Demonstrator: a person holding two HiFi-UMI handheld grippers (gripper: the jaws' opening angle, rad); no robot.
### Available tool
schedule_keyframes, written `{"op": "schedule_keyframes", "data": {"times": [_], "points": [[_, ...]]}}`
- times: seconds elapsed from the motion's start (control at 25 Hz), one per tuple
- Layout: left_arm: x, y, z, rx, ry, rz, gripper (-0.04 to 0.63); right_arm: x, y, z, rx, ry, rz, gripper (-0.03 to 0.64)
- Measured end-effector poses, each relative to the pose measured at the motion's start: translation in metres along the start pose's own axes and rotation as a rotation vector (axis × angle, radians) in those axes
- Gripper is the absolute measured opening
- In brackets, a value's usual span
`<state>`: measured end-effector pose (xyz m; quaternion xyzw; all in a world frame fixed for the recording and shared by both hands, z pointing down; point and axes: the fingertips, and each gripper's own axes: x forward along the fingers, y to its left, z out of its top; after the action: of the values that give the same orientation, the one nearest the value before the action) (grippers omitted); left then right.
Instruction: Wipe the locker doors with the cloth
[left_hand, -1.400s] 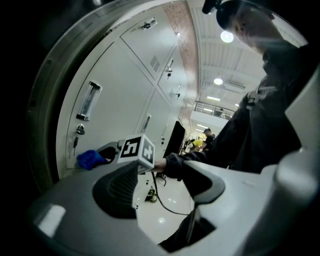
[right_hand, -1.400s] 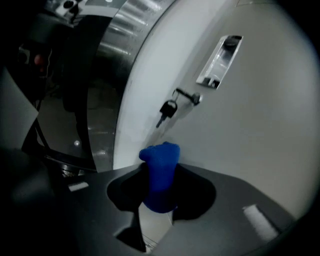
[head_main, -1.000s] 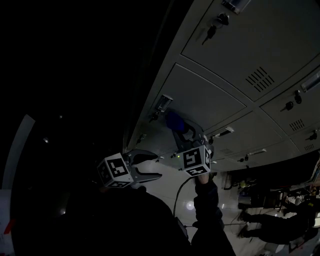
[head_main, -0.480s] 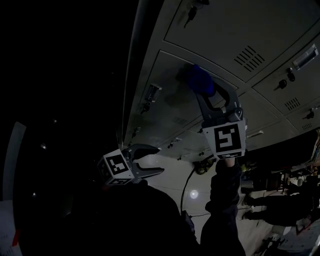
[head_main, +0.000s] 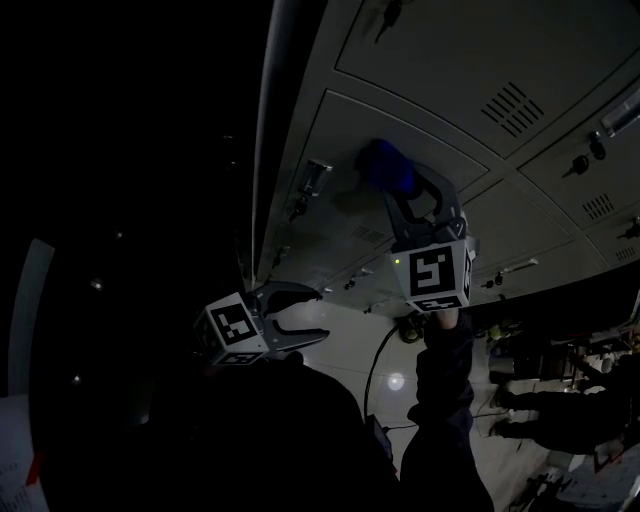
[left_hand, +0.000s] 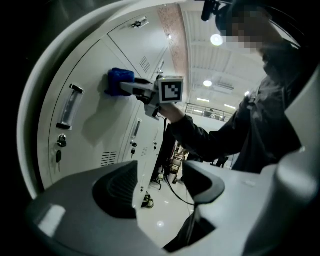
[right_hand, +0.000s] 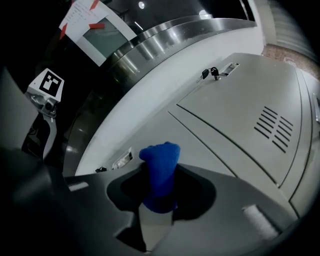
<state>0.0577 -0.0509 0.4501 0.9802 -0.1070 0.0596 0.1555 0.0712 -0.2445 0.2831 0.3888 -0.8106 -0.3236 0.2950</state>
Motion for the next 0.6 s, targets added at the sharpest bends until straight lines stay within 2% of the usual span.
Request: {"op": "schedule_keyframes", "data": {"times": [0.6], "points": [[0.005,0.005,-0.008,-0.024,0.033,0.001,0.262,0.025,0.079,-0.066,0.060,0.076,0.123,0.123]]}}
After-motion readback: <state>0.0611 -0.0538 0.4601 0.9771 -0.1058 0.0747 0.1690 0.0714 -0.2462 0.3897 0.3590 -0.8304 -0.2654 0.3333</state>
